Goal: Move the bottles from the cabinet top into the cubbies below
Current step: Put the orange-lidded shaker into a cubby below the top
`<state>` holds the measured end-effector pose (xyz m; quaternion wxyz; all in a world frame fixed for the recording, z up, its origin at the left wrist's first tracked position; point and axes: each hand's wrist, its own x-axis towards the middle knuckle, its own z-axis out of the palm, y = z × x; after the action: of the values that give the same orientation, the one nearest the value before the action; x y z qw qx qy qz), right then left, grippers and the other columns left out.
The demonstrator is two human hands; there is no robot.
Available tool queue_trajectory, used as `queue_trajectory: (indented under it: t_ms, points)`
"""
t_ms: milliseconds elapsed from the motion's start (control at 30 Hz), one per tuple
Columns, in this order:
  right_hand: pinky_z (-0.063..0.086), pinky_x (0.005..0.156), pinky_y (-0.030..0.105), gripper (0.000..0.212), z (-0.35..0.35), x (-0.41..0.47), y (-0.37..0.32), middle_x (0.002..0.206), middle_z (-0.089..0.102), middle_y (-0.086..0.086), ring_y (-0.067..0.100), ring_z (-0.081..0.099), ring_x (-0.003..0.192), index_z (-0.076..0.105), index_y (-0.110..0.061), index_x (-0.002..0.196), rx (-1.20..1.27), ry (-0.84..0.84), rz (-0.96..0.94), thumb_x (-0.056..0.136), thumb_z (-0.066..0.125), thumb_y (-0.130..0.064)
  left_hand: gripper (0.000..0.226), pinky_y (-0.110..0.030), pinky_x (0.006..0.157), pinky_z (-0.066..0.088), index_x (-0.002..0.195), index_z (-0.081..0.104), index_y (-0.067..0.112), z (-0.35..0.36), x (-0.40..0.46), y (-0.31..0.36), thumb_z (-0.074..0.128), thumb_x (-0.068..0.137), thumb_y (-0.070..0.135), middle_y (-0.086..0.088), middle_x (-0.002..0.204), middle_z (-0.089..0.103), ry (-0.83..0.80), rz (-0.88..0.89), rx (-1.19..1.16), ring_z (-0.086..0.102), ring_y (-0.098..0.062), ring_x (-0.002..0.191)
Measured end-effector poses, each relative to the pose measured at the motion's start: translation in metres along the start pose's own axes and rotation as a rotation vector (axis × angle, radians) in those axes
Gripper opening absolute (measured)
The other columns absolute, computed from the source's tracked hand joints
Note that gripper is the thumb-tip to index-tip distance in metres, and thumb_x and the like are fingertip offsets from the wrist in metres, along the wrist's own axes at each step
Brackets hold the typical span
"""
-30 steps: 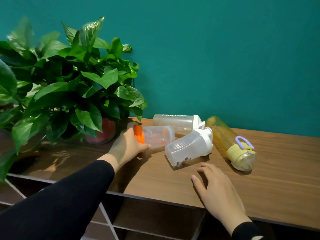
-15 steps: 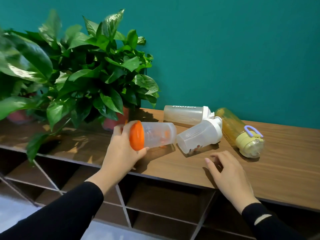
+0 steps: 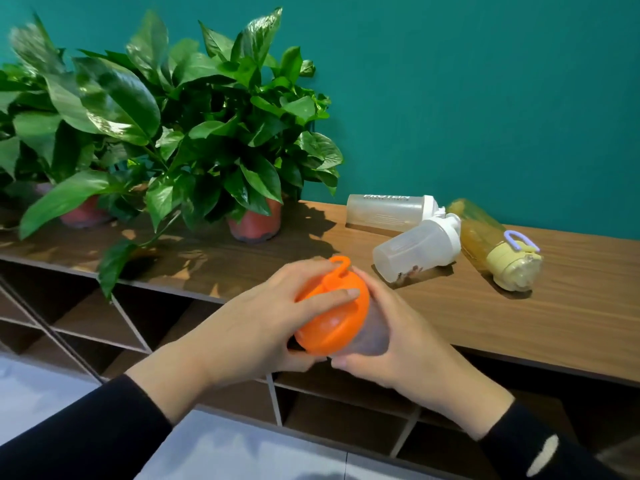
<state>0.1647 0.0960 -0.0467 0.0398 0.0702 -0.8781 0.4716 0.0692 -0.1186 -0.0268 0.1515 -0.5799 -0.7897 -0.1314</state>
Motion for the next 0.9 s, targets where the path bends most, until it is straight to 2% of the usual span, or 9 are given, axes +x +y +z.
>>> queue_trajectory:
  t_ms: [133, 233, 300, 400, 467, 533, 667, 833, 900]
  points:
    - [0.043, 0.099, 0.014, 0.104, 0.023, -0.032, 0.018, 0.126, 0.042, -0.054, -0.023, 0.043, 0.124, 0.027, -0.081, 0.122, 0.196, 0.088, 0.143, 0.053, 0.098, -0.049, 0.106, -0.027, 0.112, 0.038, 0.151, 0.017, 0.038, 0.027, -0.031, 0.013, 0.081, 0.069, 0.057, 0.011, 0.159, 0.026, 0.08, -0.246, -0.368, 0.036, -0.006, 0.142]
    - [0.042, 0.111, 0.026, 0.113, 0.057, -0.051, 0.046, 0.138, 0.041, -0.043, -0.012, 0.043, 0.132, 0.027, -0.07, 0.127, 0.249, 0.08, 0.25, 0.047, 0.102, -0.042, 0.098, -0.016, 0.104, 0.041, 0.139, 0.03, 0.059, 0.068, -0.061, 0.032, 0.083, 0.058, 0.066, 0.031, 0.141, 0.046, 0.11, -0.527, -0.594, 0.048, 0.005, 0.128]
    - [0.041, 0.113, 0.032, 0.117, 0.084, -0.055, 0.066, 0.139, 0.033, -0.036, 0.001, 0.042, 0.133, 0.019, -0.067, 0.127, 0.251, 0.061, 0.361, 0.046, 0.101, -0.045, 0.085, -0.024, 0.099, 0.048, 0.129, 0.037, 0.068, 0.095, -0.069, 0.043, 0.084, 0.057, 0.063, 0.037, 0.131, 0.051, 0.023, -0.708, -0.77, 0.053, 0.003, 0.123]
    - [0.044, 0.111, 0.035, 0.12, 0.111, -0.042, 0.09, 0.129, 0.027, -0.035, 0.01, 0.039, 0.133, 0.01, -0.067, 0.127, 0.185, 0.08, 0.436, 0.049, 0.099, -0.047, 0.063, -0.035, 0.091, 0.057, 0.121, 0.049, 0.059, 0.126, -0.066, 0.043, 0.081, 0.067, 0.056, 0.025, 0.122, 0.059, 0.002, -0.94, -1.024, 0.06, -0.008, 0.112]
    - [0.045, 0.112, 0.039, 0.127, 0.119, -0.025, 0.102, 0.134, 0.029, -0.02, 0.019, 0.041, 0.138, 0.01, -0.05, 0.145, 0.136, 0.099, 0.472, 0.055, 0.099, -0.04, 0.056, -0.035, 0.089, 0.058, 0.121, 0.049, 0.051, 0.139, -0.061, 0.036, 0.079, 0.074, 0.05, 0.019, 0.122, 0.058, 0.049, -1.043, -1.074, 0.06, -0.009, 0.108]
    - [0.048, 0.109, 0.04, 0.126, 0.123, -0.005, 0.111, 0.14, 0.035, -0.01, 0.022, 0.045, 0.137, 0.011, -0.034, 0.154, 0.135, 0.095, 0.519, 0.062, 0.098, -0.036, 0.056, -0.029, 0.085, 0.059, 0.125, 0.047, 0.041, 0.149, -0.055, 0.026, 0.079, 0.078, 0.039, 0.014, 0.122, 0.058, 0.111, -1.125, -1.116, 0.061, -0.009, 0.108]
    - [0.05, 0.108, 0.042, 0.118, 0.132, 0.023, 0.136, 0.133, 0.041, -0.009, 0.019, 0.049, 0.13, 0.017, -0.039, 0.15, 0.122, 0.087, 0.523, 0.062, 0.096, -0.041, 0.054, -0.016, 0.072, 0.055, 0.128, 0.049, 0.029, 0.164, -0.048, 0.007, 0.077, 0.082, 0.031, 0.009, 0.121, 0.06, 0.155, -1.158, -1.098, 0.062, -0.007, 0.106]
    - [0.048, 0.096, 0.033, 0.113, 0.149, 0.049, 0.155, 0.124, 0.049, -0.006, 0.02, 0.055, 0.119, 0.017, -0.03, 0.158, 0.226, 0.1, 0.577, 0.074, 0.092, -0.022, 0.049, -0.03, 0.089, 0.057, 0.127, 0.052, 0.03, 0.181, -0.045, -0.011, 0.075, 0.084, 0.027, 0.008, 0.116, 0.065, 0.17, -1.166, -1.082, 0.063, -0.007, 0.105]
    - [0.048, 0.087, 0.025, 0.111, 0.157, 0.058, 0.161, 0.119, 0.051, -0.006, 0.011, 0.056, 0.101, 0.015, -0.031, 0.158, 0.235, 0.1, 0.614, 0.077, 0.09, -0.024, 0.049, -0.035, 0.093, 0.055, 0.129, 0.05, 0.03, 0.186, -0.043, -0.018, 0.073, 0.086, 0.026, 0.011, 0.116, 0.063, 0.202, -1.197, -1.067, 0.061, -0.007, 0.107]
